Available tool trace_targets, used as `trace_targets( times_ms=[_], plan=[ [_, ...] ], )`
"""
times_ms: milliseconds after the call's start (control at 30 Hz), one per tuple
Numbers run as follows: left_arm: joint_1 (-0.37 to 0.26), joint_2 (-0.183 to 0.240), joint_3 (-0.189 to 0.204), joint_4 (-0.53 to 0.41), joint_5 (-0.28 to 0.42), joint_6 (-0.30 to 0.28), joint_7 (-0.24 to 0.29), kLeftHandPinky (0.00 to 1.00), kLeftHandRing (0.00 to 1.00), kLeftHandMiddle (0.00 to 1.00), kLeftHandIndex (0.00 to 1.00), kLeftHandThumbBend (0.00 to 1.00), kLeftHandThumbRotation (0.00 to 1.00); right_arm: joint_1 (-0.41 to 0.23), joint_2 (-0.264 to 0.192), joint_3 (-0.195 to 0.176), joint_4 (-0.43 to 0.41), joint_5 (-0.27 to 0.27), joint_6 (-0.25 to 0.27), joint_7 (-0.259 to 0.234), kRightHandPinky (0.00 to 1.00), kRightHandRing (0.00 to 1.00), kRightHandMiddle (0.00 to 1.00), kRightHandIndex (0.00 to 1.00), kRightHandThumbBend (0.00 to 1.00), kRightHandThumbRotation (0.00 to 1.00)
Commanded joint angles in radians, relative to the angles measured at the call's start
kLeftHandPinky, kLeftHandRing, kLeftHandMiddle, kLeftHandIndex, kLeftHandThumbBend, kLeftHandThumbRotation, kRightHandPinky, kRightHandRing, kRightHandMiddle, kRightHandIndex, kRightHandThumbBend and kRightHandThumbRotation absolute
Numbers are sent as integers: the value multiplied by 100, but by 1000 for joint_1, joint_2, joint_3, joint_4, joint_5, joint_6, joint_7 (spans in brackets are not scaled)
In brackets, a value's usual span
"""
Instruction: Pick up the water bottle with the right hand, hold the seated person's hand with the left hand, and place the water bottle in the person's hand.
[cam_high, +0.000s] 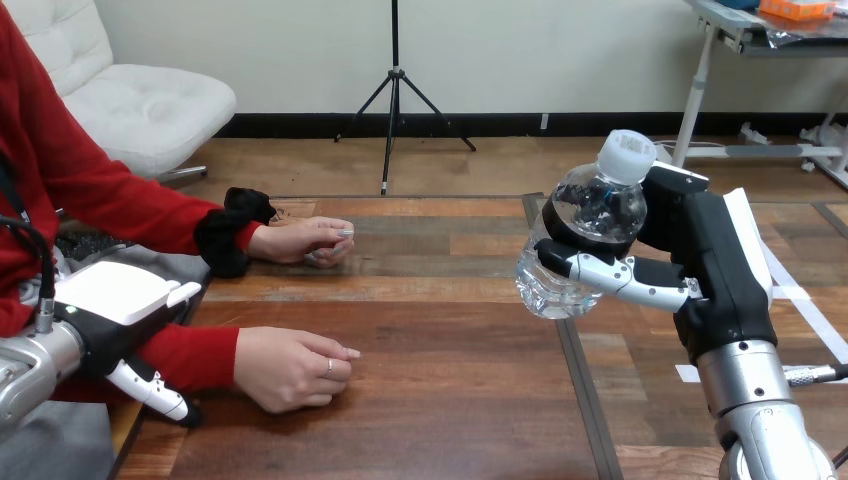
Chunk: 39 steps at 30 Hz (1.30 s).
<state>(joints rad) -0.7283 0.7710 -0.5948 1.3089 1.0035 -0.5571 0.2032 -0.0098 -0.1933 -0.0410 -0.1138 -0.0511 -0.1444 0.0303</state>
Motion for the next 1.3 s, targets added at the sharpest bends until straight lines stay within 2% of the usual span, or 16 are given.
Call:
trace_targets(
  times_ms=[0,167,267,400,600,767,867,1000,1267],
  plan=[
    [-36,-42,3,24,-33,36,-13,84,93,95,99,100,67,-54,16,-13,-80,6,0,-13,34,39,45,45,77,0],
    [-32,-51,-5,24,-44,45,11,81,90,93,96,100,65,-53,20,-9,-98,7,16,-13,34,39,45,44,76,0],
    [-28,-62,10,26,-70,50,-4,80,89,92,94,100,65,-54,24,-9,-98,11,21,-13,34,40,45,44,75,0],
    [-22,-75,20,29,-99,54,5,78,85,89,91,100,62,-54,26,-8,-101,12,23,-11,34,40,45,44,75,0],
    [-19,-87,16,31,-117,61,17,75,80,84,85,100,59,-55,31,-7,-101,13,30,-10,34,40,45,44,75,0],
    [-14,-96,30,32,-140,58,18,71,73,76,78,100,55,-57,35,-7,-98,11,28,-9,34,40,46,44,74,0],
    [-16,-99,25,32,-142,58,14,68,70,73,74,100,54,-59,38,-8,-94,10,26,-8,34,40,46,44,74,0],
    [-8,-105,49,34,-181,42,7,65,65,67,68,100,48,-60,40,-7,-93,-1,26,-10,34,40,46,45,75,0],
    [-2,-109,49,31,-206,25,19,52,53,56,57,98,40,-66,44,-6,-83,-10,19,-15,33,40,46,45,75,0]
  ],
)
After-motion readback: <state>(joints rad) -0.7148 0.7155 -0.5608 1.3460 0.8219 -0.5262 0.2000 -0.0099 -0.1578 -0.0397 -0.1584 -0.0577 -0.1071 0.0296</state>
